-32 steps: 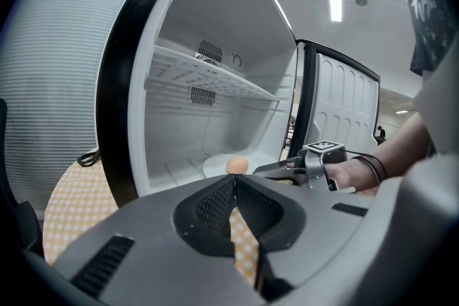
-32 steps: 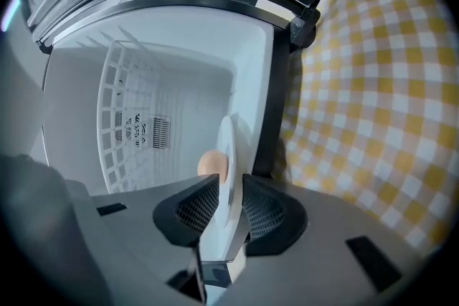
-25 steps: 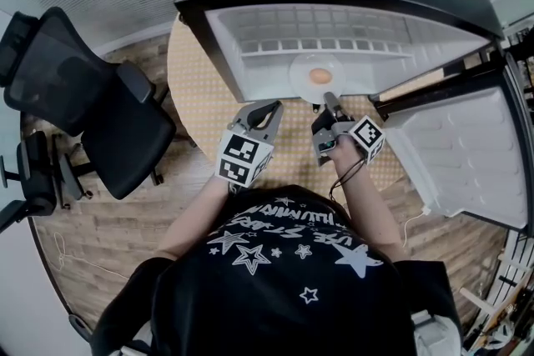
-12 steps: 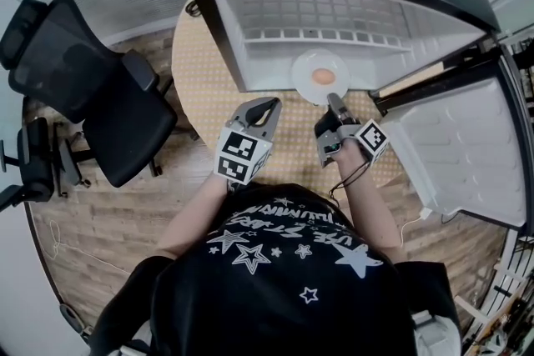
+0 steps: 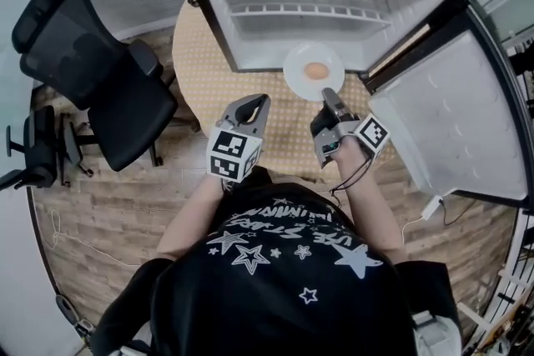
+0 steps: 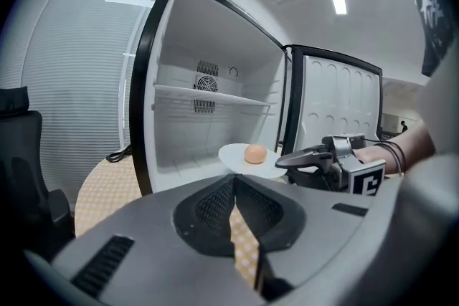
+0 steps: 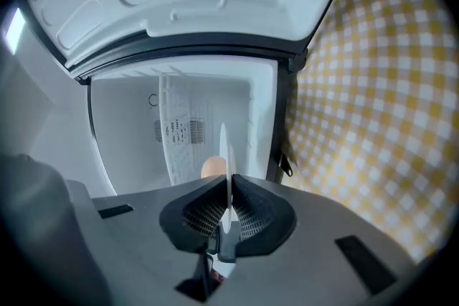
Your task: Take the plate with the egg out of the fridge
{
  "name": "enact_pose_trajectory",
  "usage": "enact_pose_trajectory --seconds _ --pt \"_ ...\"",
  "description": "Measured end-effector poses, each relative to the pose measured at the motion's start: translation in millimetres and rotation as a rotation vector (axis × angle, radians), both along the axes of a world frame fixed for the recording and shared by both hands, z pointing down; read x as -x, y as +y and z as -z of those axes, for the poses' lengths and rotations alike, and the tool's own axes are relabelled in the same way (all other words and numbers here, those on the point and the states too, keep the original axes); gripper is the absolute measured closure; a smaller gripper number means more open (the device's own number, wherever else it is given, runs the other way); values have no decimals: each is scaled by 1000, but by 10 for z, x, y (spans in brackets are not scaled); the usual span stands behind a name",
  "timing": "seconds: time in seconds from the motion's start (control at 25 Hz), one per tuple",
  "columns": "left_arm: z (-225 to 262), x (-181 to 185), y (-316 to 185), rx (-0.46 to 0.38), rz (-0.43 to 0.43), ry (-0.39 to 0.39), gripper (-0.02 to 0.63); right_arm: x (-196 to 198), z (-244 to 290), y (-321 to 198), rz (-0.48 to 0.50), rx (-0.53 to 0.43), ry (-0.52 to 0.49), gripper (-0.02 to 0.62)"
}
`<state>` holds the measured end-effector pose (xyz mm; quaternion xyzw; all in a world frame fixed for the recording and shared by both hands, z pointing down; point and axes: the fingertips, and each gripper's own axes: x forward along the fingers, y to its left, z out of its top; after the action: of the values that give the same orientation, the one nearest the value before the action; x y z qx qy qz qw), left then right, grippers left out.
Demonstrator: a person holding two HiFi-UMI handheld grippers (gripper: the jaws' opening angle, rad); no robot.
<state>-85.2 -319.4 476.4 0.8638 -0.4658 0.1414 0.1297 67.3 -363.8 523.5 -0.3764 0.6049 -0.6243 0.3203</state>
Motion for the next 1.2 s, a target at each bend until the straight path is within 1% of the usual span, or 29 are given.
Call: enact_pose_trajectory --seconds 0.16,0.32,0.56,0.76,1.0,1.2 --pt "105 -147 290 -11 33 -14 597 -156 176 303 48 -9 2 558" --pt "186 -238 590 -23 77 -24 597 -327 282 600 71 -27 -6 558" --pt "195 -366 1111 -28 136 -28 597 -536 234 1110 111 -36 -3 558" --pt "159 -370 1466 -24 176 -22 597 -570 141 1394 144 -34 -11 558" --pt "163 -360 1544 -17 206 -36 597 -538 186 1450 187 -34 -9 558" --pt "144 -386 1548 -13 200 -38 597 -483 190 1492 216 -37 -12 557"
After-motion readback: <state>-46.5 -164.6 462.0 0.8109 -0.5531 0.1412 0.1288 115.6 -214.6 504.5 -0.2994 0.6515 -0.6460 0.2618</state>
